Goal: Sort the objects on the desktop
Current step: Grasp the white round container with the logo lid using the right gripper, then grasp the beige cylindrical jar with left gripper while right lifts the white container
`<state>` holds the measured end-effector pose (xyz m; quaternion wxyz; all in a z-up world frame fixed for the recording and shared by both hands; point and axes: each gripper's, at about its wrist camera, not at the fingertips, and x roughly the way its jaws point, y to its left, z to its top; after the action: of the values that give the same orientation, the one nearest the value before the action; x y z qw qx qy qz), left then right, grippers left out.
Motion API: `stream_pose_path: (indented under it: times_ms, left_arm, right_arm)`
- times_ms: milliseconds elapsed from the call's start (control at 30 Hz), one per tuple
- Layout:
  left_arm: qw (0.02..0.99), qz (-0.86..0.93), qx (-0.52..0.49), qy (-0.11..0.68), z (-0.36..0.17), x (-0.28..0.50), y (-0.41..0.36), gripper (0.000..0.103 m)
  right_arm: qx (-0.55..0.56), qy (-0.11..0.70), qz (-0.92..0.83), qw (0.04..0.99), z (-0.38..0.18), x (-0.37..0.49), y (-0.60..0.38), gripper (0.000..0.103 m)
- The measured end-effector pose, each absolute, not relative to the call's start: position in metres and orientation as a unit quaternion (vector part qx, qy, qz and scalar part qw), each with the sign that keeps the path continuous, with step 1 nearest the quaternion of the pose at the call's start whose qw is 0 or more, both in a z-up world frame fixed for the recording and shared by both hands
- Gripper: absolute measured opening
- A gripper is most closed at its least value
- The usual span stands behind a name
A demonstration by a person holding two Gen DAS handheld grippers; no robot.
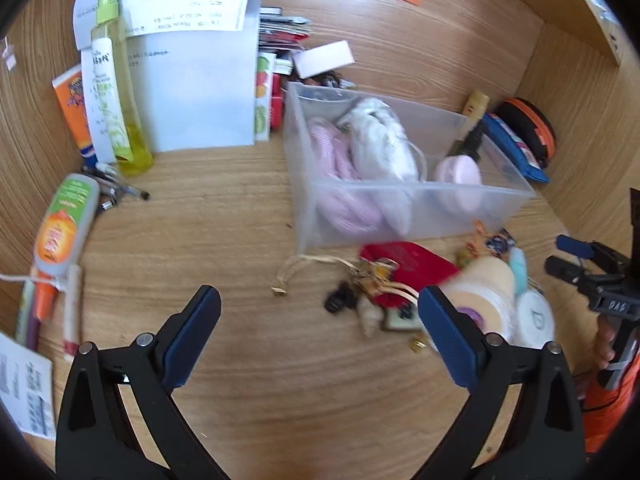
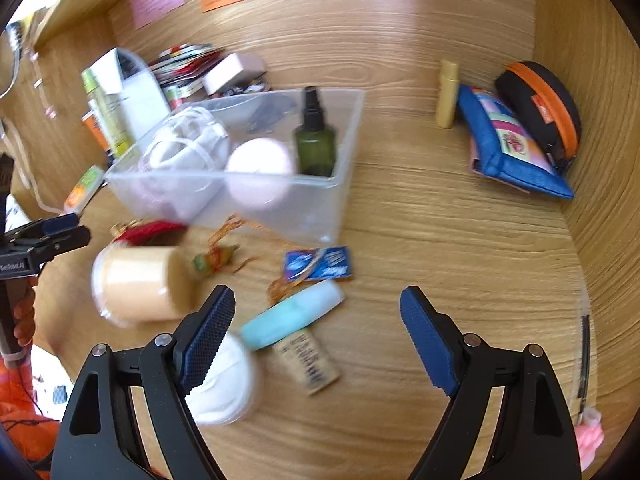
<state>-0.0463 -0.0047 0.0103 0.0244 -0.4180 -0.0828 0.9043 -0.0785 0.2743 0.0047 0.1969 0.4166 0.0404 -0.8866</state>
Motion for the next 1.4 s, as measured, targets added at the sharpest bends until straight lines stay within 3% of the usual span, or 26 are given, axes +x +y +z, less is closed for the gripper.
stream_pose_path:
  times_ms: [333,767,833,900,1400]
  left_arm:
    - [0.078,0.908,-0.409,-0.053,0.017,-0.026,0.043,0.1]
    - [0.098,0.903,-0.412,-0.077,0.013,-0.026,0.076,0.1]
    - [0.103,0.901,-0.413,-0.08,0.013,-0.026,0.081,0.1]
    - [0.106,0.899,-0.417,-0.082,0.012,-0.028,0.085,0.1]
    - [0.102,0.88,-0.454,-0.098,-0.004,-0.056,0.113,0.1]
  right_arm:
    - [0.411,0.078,-0.87,0.262,-0.003,-0.035,0.244,0.083]
    - [0.415,0.101,-0.858,0.286,-0.03,-0.029,0.226,0.081]
    - [0.414,0.104,-0.859,0.283,-0.032,-0.03,0.224,0.076]
    - [0.422,0.105,-0.854,0.286,-0.036,-0.034,0.223,0.063]
    - [0.386,0.048,-0.88,0.274,-0.013,-0.037,0.28,0.063]
